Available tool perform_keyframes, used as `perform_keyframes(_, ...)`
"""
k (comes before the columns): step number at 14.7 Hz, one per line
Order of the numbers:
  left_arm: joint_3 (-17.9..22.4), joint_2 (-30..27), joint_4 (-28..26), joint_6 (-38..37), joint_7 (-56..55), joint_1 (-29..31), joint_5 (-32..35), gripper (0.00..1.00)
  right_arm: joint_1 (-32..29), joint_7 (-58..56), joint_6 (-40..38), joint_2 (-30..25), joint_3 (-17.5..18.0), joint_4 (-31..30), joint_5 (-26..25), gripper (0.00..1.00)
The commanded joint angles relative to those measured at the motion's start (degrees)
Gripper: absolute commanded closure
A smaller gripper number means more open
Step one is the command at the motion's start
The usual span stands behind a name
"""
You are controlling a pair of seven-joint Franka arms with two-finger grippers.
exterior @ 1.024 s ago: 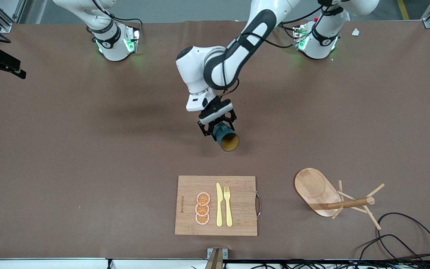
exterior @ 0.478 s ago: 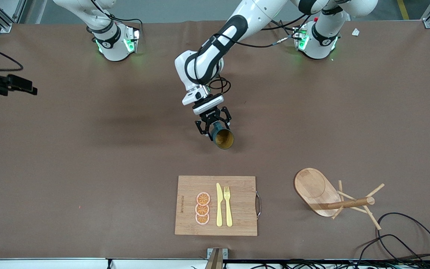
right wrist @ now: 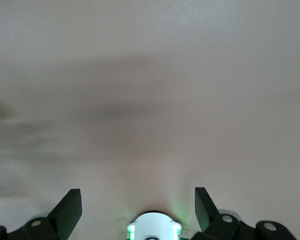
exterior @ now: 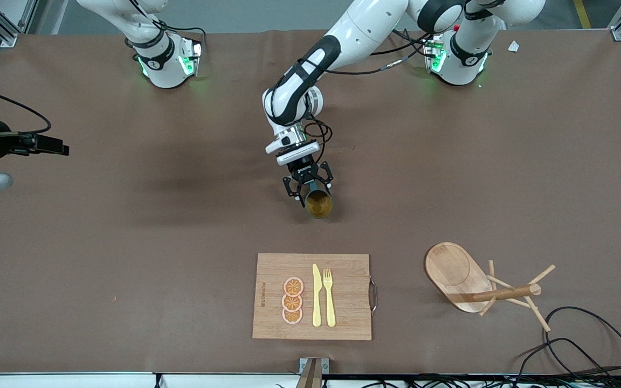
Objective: Transfer cup from left to right arm and place
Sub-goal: 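Hold the mug with the left gripper while the right gripper approaches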
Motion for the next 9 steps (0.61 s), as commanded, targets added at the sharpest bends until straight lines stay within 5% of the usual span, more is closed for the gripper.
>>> perform_keyframes(1, 0.6, 1.1, 1.1, -1.4, -4.1, -1.1, 4.4, 0.16, 2.7, 12.7, -0.6, -1.0, 0.3, -0.4, 3.7, 0.0)
perform_keyframes(5, 0.5, 1.6, 0.7, -1.4, -5.5, -1.1, 6.7, 0.15, 7.8, 23.0, 2.0, -1.0, 0.3, -0.6, 5.7, 0.0)
perform_keyframes(7, 0.4, 1.5, 0.7, -1.4, -5.5, -1.1, 6.5, 0.0, 12.7, 30.6, 5.4, -0.9, 0.3, -0.6, 5.8, 0.0)
perform_keyframes(9, -0.1, 1.2, 0.4, -1.5, -5.7, -1.5, 5.8, 0.0, 17.5, 38.4, 9.5, -0.5, 0.3, -0.6, 5.8, 0.0)
